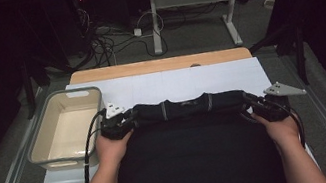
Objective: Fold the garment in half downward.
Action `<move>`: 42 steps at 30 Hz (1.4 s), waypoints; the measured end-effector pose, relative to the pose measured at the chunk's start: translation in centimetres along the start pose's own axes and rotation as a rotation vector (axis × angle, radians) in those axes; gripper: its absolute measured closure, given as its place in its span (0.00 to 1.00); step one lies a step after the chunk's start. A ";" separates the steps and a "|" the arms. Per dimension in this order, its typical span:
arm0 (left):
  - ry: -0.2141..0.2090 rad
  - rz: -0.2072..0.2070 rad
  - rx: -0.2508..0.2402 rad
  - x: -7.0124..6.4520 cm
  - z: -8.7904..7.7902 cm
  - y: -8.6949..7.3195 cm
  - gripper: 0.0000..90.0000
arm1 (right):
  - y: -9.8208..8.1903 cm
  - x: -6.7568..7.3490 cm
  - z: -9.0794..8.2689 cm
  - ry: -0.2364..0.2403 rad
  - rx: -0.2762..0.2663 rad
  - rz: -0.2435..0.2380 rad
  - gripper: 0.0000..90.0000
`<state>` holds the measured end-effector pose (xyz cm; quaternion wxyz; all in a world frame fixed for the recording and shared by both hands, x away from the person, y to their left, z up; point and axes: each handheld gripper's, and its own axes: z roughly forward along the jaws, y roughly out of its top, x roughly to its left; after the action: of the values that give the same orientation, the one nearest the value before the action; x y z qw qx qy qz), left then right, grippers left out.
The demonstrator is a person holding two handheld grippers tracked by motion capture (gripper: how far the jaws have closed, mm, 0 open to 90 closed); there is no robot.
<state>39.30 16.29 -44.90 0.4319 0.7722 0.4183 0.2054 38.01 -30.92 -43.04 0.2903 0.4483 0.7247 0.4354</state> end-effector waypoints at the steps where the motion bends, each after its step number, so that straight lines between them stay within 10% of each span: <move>1: -0.005 0.007 -0.001 -0.2 -0.2 -0.5 0.81 | -0.4 0.2 -0.4 0.004 0.003 -0.005 0.90; 15: -0.163 0.062 0.012 -3.1 -4.3 -6.1 0.79 | -6.1 2.4 -5.2 0.042 0.038 -0.036 0.94; 20: -0.171 0.043 0.040 -3.2 -5.2 -7.0 0.60 | -8.1 3.2 -6.7 0.047 0.043 -0.023 0.82; 29: -0.218 0.042 -0.001 -5.3 -4.3 -3.2 0.26 | -9.0 3.6 -7.7 0.063 0.005 0.006 0.71; 38: -0.252 0.065 0.153 -8.6 2.3 0.6 0.36 | -9.1 3.7 -7.7 0.065 0.004 -0.001 0.71; 42: -0.255 0.068 0.206 -8.5 3.4 0.2 0.69 | -9.1 3.7 -7.7 0.067 0.006 -0.001 0.71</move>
<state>36.91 7.52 -46.21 0.3928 0.8459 0.3525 0.0761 26.57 -32.40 -47.79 0.2647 0.4338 0.7357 0.4478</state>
